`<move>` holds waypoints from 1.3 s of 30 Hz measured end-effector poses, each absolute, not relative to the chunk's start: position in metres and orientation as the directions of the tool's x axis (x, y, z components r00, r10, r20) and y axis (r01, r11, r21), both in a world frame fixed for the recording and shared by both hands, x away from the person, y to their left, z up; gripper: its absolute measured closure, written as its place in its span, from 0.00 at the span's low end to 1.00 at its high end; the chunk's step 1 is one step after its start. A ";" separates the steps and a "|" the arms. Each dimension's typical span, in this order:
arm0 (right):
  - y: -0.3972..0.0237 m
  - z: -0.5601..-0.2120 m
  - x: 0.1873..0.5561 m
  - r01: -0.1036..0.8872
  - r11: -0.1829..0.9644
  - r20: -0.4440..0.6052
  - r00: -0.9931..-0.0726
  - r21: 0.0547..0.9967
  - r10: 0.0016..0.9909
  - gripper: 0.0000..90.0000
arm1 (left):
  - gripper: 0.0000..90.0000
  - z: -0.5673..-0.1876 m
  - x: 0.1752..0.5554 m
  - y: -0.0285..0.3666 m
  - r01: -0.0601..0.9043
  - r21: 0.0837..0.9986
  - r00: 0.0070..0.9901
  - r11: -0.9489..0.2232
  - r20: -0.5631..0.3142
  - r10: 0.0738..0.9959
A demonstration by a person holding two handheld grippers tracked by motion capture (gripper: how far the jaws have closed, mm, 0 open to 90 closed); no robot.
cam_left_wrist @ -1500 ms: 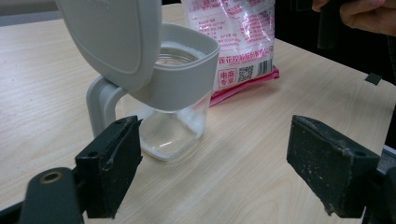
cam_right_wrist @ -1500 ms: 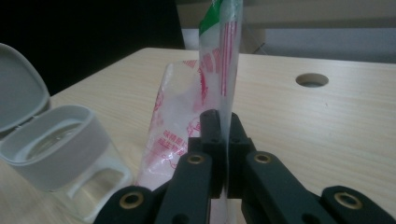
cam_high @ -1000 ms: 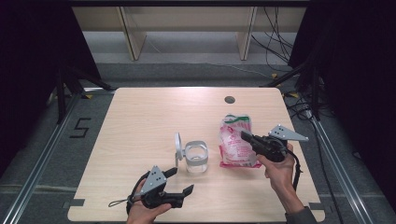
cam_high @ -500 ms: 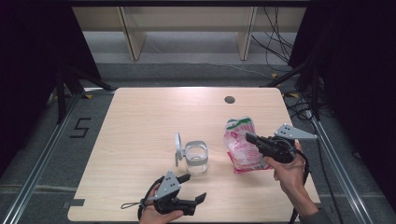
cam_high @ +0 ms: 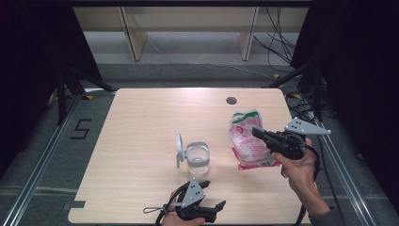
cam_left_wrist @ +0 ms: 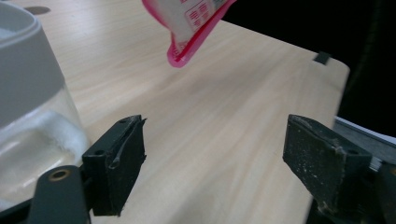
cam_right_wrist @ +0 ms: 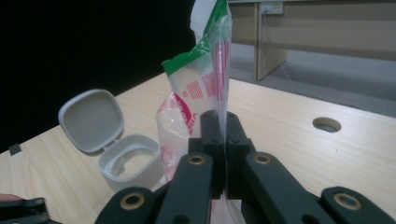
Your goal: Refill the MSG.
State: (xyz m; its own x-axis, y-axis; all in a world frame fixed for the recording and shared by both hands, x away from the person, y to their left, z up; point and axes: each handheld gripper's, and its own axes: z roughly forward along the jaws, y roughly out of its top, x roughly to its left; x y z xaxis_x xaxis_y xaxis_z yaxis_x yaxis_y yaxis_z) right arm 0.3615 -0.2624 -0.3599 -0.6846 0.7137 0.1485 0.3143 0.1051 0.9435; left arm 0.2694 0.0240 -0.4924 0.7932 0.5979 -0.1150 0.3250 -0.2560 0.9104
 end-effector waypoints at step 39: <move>-0.207 -0.319 0.346 0.218 0.263 0.007 -0.781 0.940 0.624 1.00 | 0.77 -0.501 0.305 -0.058 0.194 0.976 0.638 -0.095 -0.053 0.768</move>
State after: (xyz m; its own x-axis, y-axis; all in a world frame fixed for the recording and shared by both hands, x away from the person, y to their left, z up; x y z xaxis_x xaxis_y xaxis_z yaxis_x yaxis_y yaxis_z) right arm 0.3458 -0.2071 -0.3190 -0.7810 0.6245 0.0066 0.2185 0.2632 0.9397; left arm 0.3051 -0.0583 -0.5012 0.6381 0.7681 -0.0527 0.1945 -0.0946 0.9763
